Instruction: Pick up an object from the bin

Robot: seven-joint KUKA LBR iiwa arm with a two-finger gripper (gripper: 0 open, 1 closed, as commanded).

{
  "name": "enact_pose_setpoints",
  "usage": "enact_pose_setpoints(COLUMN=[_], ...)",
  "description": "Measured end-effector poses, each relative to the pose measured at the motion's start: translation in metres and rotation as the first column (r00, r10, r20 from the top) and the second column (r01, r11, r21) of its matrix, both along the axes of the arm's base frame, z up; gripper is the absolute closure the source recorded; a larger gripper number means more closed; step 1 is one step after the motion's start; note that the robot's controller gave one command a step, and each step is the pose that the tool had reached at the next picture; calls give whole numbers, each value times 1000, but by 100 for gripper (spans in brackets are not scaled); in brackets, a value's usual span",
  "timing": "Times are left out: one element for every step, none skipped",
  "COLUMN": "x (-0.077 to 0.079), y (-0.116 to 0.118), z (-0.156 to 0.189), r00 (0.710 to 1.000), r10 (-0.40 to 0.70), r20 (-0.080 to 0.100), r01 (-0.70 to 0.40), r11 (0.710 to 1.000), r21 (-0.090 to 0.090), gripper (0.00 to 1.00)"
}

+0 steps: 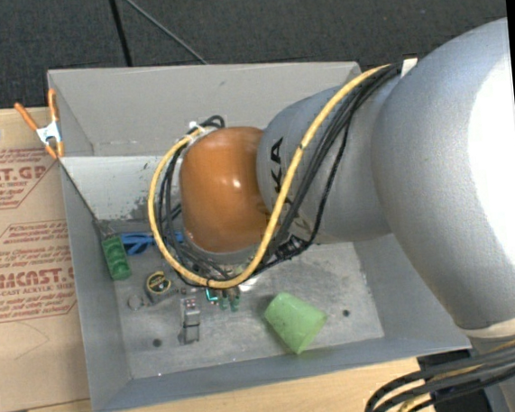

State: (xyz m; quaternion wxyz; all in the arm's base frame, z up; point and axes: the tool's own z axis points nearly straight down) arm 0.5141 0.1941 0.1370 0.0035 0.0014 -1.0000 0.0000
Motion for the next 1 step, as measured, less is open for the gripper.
enact_pose_setpoints(x=[46], y=[-22], z=[-23], r00=[996], r10=[-84], r20=[8], r01=[84], r11=[996], r21=[1], gripper=[0])
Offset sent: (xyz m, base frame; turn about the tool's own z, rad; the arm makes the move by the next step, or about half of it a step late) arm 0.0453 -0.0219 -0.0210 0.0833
